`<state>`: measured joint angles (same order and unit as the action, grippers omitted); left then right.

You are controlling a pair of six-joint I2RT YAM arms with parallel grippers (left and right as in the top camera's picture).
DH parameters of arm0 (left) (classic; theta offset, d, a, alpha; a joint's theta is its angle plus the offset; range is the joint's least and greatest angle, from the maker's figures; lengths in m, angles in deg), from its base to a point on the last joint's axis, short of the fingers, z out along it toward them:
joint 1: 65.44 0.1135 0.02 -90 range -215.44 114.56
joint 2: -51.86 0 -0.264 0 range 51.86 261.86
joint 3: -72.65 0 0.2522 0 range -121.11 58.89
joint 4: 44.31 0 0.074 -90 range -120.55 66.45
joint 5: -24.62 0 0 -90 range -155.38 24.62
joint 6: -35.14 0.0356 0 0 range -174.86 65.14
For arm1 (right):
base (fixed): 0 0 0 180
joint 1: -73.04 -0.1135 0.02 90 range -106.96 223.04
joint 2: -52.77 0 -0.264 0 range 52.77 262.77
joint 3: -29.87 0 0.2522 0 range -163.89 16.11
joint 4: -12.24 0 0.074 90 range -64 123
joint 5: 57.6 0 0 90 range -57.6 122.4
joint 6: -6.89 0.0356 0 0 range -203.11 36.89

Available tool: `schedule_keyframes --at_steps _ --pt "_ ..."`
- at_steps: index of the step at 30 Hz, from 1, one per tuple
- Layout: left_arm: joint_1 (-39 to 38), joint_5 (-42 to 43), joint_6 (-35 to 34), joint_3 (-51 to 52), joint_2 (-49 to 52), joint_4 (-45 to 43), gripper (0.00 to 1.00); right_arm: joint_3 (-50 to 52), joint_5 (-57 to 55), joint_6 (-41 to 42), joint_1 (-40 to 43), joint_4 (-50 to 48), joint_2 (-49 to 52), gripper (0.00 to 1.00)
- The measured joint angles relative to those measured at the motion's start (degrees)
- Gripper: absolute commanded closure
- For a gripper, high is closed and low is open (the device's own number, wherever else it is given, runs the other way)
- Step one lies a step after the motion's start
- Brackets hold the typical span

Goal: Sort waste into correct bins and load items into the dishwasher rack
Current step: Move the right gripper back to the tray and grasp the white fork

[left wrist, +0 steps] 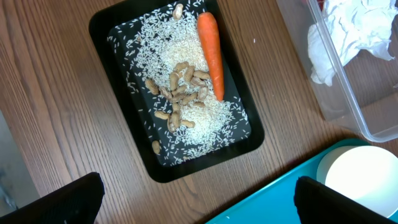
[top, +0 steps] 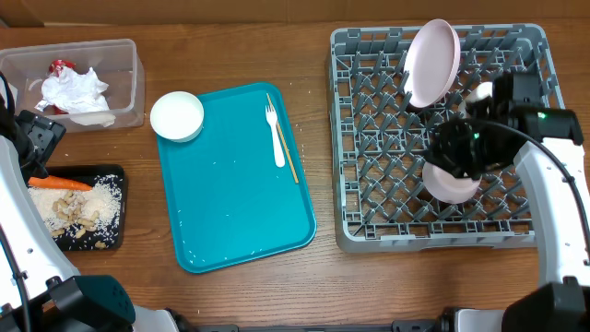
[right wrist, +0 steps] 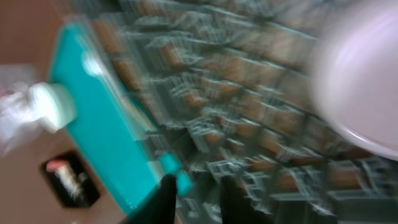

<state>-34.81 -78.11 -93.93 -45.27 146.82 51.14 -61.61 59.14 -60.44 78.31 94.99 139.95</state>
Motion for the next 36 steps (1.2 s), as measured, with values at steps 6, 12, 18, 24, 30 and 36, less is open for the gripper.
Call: schedule_keyframes --at_steps 6,12,18,24,30,36 --pt "0.0 0.02 0.0 0.0 0.0 0.0 0.0 -3.76 4.66 1.33 -12.7 -13.05 -2.01 0.1" --pt "0.0 0.0 0.0 0.0 0.0 -0.02 0.0 -4.0 -0.24 6.38 -28.37 -29.77 0.92 0.07" --pt "0.0 0.0 0.0 -0.02 0.0 0.0 0.0 -4.31 -4.11 10.51 -38.38 -51.41 13.14 0.06" --pt "0.0 0.0 0.0 0.0 0.0 0.0 0.0 -5.03 -2.19 15.54 -41.53 -66.03 28.74 0.06" --pt "0.0 0.02 0.0 0.0 0.0 -0.02 0.0 -7.21 -0.13 15.19 -42.58 -60.92 36.44 0.14" --pt "0.0 0.02 0.0 0.0 0.0 0.0 0.0 -14.91 -7.67 10.12 -42.82 -40.17 36.44 0.19"
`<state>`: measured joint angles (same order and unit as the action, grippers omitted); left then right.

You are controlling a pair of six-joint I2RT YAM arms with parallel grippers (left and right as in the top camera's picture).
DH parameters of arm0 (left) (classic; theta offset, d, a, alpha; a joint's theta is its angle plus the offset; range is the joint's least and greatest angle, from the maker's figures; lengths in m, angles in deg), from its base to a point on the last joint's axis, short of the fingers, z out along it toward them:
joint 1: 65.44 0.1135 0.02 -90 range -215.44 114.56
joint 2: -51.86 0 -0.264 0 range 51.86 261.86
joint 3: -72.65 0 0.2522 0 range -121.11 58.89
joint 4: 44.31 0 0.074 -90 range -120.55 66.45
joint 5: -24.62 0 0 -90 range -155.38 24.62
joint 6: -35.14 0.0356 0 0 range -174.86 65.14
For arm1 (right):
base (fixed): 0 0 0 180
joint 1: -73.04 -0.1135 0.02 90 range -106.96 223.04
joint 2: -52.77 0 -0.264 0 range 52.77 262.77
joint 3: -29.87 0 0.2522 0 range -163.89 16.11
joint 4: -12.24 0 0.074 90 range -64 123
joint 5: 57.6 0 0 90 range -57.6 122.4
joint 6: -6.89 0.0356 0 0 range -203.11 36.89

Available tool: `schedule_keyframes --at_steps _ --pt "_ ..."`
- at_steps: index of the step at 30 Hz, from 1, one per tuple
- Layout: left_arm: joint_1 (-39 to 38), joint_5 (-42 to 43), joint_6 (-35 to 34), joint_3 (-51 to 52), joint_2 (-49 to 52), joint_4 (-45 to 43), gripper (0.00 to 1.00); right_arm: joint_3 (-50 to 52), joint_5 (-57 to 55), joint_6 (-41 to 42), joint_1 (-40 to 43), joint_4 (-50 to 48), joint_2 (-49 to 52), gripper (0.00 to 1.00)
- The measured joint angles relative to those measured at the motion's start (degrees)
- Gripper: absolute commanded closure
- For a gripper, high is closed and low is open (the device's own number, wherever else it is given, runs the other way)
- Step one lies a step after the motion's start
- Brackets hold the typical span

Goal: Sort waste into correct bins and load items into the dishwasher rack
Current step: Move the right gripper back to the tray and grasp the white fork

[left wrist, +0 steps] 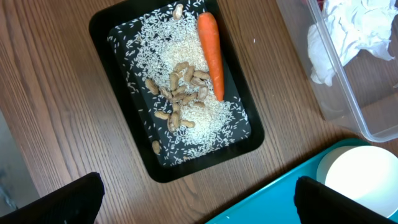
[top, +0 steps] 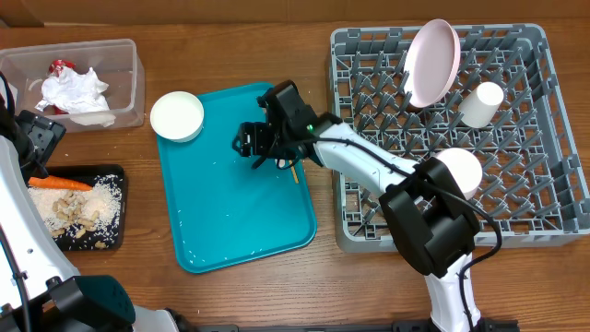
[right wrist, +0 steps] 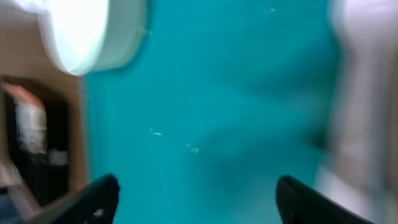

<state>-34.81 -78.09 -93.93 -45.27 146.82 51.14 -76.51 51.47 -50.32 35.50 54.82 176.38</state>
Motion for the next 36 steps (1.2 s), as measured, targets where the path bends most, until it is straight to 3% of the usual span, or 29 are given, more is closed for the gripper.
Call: schedule_keyframes --at_steps 5,9,14,27,36 --pt "0.0 -0.02 0.0 0.0 0.0 -0.04 0.0 -11.39 -14.05 -4.87 -1.16 19.76 0.0 0.09" --pt "0.0 -0.04 0.0 0.0 0.0 -0.02 0.0 -18.16 -24.2 -6.56 -3.13 27.26 -0.37 0.11" --pt "0.0 0.0 0.0 0.0 0.02 0.0 0.0 -18.36 -27.93 -7.93 -3.78 28.52 -0.31 0.27" --pt "0.0 -0.02 0.0 0.0 0.07 -0.02 0.0 -17.92 -28.92 -8.96 -4.09 23.26 9.07 0.33" --pt "0.0 -0.02 0.0 0.0 0.07 0.0 0.0 -17.84 -28.48 -9.03 -4.24 20.5 10.08 0.37"
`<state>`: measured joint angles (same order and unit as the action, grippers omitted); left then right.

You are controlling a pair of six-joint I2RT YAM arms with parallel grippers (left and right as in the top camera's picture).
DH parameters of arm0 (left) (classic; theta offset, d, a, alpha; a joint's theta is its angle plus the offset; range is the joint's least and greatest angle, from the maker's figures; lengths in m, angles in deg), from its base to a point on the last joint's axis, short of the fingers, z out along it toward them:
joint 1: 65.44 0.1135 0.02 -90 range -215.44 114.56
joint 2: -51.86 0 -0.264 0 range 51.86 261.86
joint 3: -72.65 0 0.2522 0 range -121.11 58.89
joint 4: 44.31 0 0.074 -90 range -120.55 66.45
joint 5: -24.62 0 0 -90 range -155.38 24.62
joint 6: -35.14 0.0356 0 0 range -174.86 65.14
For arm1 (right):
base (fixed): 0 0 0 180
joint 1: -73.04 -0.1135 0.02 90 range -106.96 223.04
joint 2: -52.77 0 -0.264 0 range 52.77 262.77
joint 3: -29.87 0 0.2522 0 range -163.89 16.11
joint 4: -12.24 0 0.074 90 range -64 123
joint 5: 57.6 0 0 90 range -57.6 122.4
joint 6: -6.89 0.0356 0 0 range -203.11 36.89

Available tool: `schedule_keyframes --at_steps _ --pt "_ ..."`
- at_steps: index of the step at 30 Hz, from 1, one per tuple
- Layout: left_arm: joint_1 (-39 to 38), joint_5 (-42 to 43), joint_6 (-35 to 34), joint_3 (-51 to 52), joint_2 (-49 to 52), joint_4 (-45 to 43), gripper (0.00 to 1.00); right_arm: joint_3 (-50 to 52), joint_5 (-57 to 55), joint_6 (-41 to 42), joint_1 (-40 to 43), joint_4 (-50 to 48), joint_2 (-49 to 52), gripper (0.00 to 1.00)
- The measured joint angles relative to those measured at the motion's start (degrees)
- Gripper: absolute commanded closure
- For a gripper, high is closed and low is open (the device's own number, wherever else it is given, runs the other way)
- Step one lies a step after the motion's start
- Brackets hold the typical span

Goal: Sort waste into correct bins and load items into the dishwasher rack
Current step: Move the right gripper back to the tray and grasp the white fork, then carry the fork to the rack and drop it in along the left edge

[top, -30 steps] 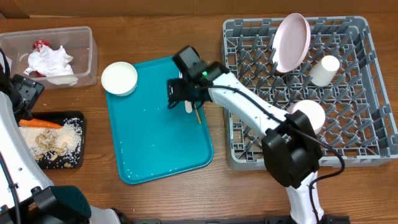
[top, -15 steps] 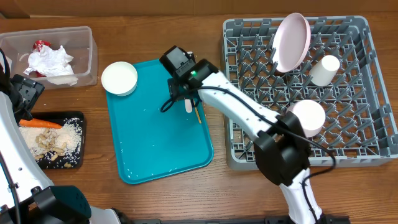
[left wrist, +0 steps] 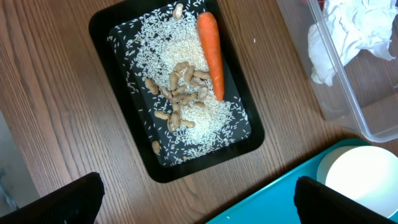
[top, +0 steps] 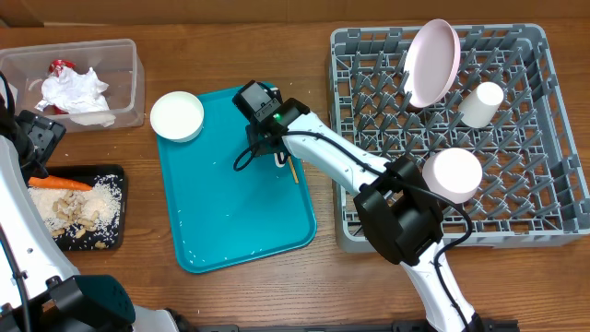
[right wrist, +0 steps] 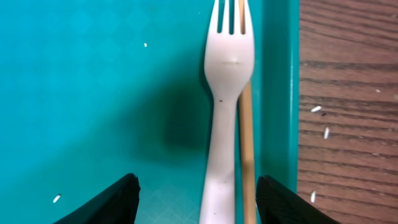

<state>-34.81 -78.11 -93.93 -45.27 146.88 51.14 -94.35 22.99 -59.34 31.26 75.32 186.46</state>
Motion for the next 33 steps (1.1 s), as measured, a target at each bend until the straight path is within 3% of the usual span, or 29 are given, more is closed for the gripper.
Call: schedule_keyframes --at_steps 9,13,21,30,32,33 --pt "0.0 0.0 0.0 0.0 0.0 0.0 0.0 -0.02 -0.35 -0.07 -0.37 -0.42 2.19 0.37" --pt "0.0 0.02 0.0 0.0 0.0 0.0 0.0 -0.02 0.61 -0.17 -0.35 -0.22 2.75 0.55" --pt "0.0 0.0 0.0 0.0 0.0 0.0 0.0 -0.02 0.96 -0.02 -1.09 0.39 2.78 0.57" --pt "0.0 0.02 0.0 0.0 0.0 -0.02 0.0 -0.11 0.81 0.0 -3.76 1.05 2.78 0.66" --pt "0.0 0.02 0.0 0.0 0.0 -0.02 0.0 -0.17 0.44 0.2 -3.76 1.68 2.78 0.68" --pt "0.0 0.0 0.0 0.0 0.0 0.0 0.0 -0.2 0.22 0.35 -3.74 2.08 2.78 0.76"
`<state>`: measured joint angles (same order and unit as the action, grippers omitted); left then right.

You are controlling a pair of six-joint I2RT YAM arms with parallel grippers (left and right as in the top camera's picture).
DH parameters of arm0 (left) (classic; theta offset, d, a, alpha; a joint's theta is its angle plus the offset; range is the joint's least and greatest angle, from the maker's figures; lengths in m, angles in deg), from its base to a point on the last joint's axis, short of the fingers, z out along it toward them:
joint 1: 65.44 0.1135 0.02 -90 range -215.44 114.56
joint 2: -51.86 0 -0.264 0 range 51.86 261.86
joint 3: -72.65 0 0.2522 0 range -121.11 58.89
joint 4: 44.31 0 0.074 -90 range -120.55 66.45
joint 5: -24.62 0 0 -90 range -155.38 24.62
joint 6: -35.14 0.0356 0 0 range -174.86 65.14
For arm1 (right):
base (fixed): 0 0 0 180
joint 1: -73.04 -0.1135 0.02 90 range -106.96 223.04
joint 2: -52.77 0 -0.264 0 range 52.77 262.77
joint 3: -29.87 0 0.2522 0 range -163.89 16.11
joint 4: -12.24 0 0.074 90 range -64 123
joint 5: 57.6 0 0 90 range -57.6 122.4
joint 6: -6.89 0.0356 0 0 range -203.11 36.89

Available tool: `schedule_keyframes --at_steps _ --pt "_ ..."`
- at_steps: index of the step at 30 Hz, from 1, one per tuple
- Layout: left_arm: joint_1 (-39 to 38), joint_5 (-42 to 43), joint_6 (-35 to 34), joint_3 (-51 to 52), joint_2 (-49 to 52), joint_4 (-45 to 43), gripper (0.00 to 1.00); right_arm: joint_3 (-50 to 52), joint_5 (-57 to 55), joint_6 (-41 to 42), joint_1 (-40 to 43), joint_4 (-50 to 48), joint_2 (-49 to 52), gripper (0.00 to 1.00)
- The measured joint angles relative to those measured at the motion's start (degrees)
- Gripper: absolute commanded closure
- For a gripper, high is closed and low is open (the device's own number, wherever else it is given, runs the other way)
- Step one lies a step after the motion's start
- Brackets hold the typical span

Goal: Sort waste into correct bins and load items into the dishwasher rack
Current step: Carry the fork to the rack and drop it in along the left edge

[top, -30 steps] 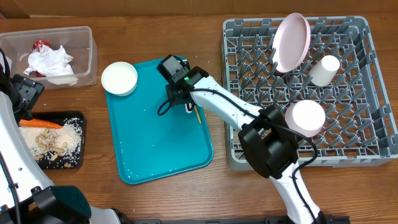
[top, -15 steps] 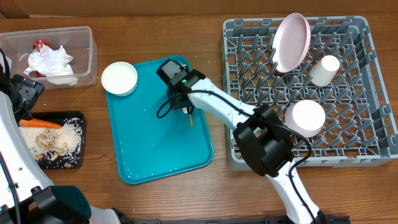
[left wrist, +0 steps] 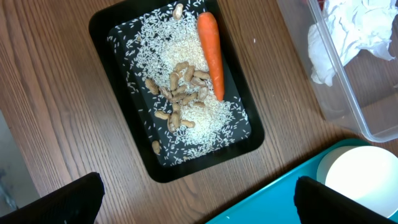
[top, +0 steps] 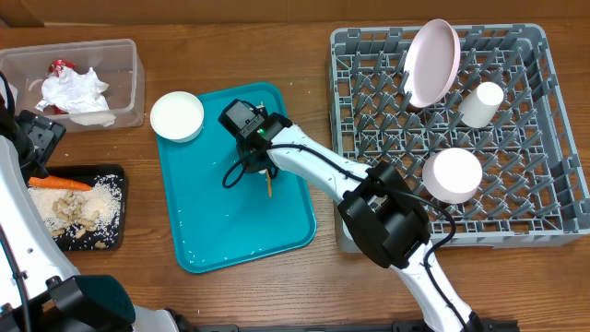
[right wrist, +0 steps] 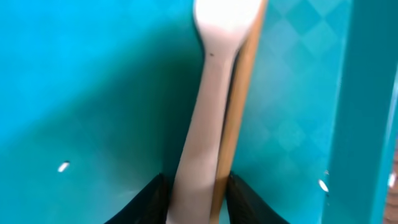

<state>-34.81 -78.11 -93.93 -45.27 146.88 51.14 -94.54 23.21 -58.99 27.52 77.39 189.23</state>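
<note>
On the teal tray, my right gripper is shut on the handle of a white fork. A wooden chopstick is pressed against the fork, and both lie between the dark fingertips. In the overhead view the arm hides the fork and only the chopstick's end pokes out. A white bowl stands at the tray's far left corner. My left gripper is open and empty, above the black tray that holds rice, peanuts and a carrot.
The grey dishwasher rack on the right holds a pink plate, a white cup and an upturned pink bowl. At the far left is a clear bin with crumpled paper.
My right gripper was open just above the fork and chopstick. It now sits lower and further left on the tray, shut on both. The left arm has not moved.
My right gripper was first at the rack beside the pink bowl. Then it was over the teal tray, with the bowl left upturned in the rack. Later it stood open above the fork and chopstick, and now it grips both. The left arm stayed still throughout.
</note>
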Motion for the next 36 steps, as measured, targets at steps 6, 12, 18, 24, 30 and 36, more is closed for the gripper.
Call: schedule_keyframes --at_steps 6,12,18,24,30,36 --pt "0.0 0.0 0.0 0.0 0.0 -0.02 0.0 -0.37 -0.24 0.72 0.11 2.12 0.0 0.84" --pt "0.0 0.02 0.0 0.0 0.0 0.0 0.0 -1.55 -0.22 1.11 0.11 6.91 0.0 0.96" --pt "0.0 0.0 0.0 0.0 0.0 0.0 0.0 -5.22 0.04 1.22 0.11 12.87 0.22 0.96" --pt "0.0 0.0 0.0 0.0 0.0 0.0 0.0 -11.52 0.96 1.31 0.11 17.03 0.2 0.96" --pt "0.0 0.0 0.0 0.0 0.0 0.0 0.0 -13.09 0.24 1.6 0.35 22.23 -1.36 0.96" --pt "0.0 0.0 0.0 0.0 0.0 0.0 0.0 -13.11 -6.56 3.17 5.62 29.0 -7.48 0.96"
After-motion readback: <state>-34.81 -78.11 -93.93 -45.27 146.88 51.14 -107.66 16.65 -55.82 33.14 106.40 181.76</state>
